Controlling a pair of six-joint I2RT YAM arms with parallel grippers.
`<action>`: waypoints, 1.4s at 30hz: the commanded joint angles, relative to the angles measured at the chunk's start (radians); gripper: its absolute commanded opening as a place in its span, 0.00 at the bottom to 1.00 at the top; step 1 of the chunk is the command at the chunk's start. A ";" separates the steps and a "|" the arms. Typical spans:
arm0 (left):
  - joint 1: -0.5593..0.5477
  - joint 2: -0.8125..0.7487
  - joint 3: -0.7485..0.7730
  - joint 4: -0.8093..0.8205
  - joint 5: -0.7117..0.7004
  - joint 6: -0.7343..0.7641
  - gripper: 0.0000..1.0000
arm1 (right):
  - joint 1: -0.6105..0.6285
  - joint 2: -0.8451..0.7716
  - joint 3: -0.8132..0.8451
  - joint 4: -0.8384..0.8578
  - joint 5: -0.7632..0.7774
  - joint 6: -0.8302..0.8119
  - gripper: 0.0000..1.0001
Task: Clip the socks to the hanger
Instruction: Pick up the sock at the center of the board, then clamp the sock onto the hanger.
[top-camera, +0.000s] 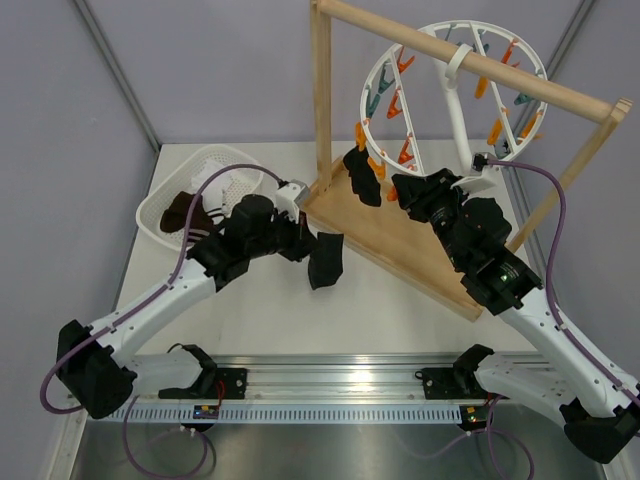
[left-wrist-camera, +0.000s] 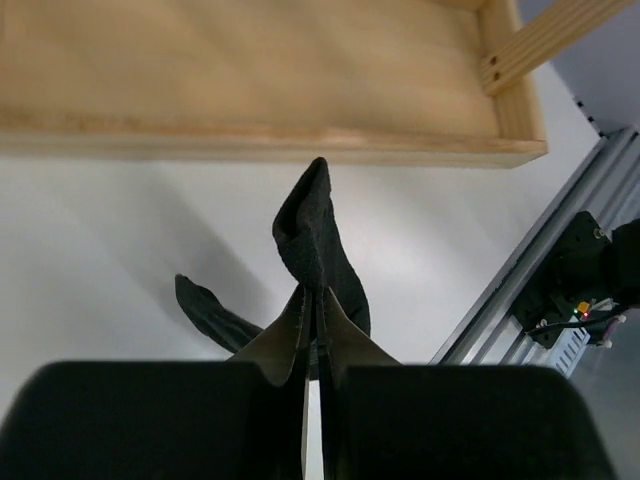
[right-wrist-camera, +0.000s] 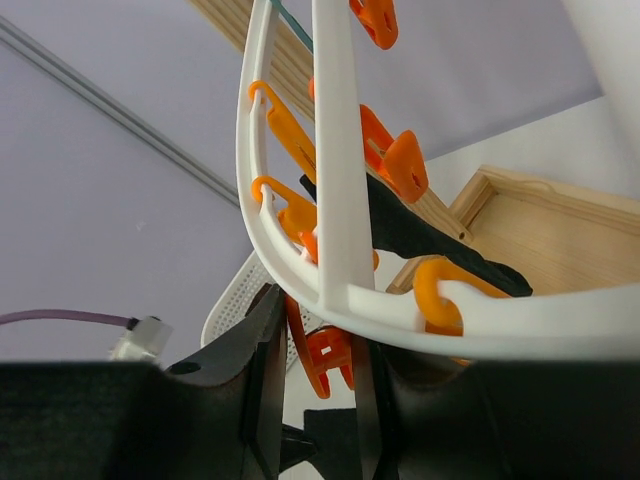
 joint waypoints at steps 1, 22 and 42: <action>-0.023 0.018 0.144 0.009 0.107 0.229 0.01 | 0.006 0.006 0.010 -0.033 -0.060 -0.043 0.00; -0.189 0.280 0.640 -0.192 0.189 0.648 0.01 | 0.006 0.052 0.115 -0.059 -0.269 -0.166 0.00; -0.194 0.306 0.718 -0.159 0.204 0.697 0.01 | 0.006 0.056 0.104 -0.071 -0.284 -0.185 0.00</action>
